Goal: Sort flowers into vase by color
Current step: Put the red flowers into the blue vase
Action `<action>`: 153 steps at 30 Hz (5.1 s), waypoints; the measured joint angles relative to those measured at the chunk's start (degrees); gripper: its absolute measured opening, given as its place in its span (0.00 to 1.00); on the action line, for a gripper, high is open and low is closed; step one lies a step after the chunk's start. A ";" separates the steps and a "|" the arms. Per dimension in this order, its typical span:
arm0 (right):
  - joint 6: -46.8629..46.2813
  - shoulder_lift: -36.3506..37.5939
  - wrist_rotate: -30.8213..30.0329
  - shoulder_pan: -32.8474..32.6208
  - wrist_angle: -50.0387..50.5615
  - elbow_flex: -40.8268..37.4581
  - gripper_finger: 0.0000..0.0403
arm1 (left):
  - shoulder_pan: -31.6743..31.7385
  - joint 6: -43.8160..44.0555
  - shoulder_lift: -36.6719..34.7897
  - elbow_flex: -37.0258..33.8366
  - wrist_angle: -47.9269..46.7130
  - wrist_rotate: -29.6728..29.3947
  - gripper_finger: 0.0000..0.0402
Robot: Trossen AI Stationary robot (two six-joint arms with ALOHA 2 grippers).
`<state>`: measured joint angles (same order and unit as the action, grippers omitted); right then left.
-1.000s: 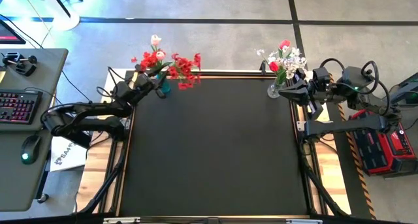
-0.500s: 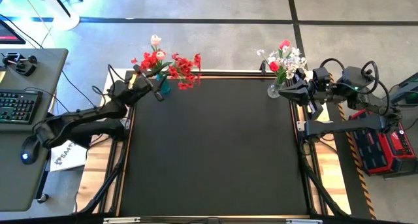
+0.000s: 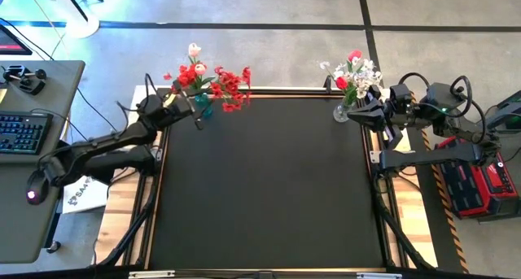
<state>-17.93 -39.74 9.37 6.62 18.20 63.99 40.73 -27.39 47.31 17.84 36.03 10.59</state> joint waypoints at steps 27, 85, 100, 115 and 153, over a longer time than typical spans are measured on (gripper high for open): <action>0.00 0.01 0.00 0.00 0.00 -0.01 0.00 | 0.15 -7.40 10.08 2.45 3.51 -9.86 0.48; 0.00 0.00 0.00 0.01 -0.01 0.00 0.00 | 4.37 16.85 10.27 -7.56 9.99 -18.87 0.03; 0.00 -0.01 0.00 0.01 -0.01 -0.01 0.00 | 4.37 14.71 10.17 -7.59 13.93 -16.36 0.27; 0.00 0.01 0.00 -0.01 -0.01 -0.01 0.00 | 4.26 10.96 7.69 -3.41 9.86 -10.69 0.45; 0.00 0.01 0.00 0.00 0.01 -0.01 0.00 | 4.97 6.25 -1.61 6.21 -7.98 -6.85 0.68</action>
<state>-17.93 -39.73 9.37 6.62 18.21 63.99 45.70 -21.14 45.69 24.05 28.04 3.75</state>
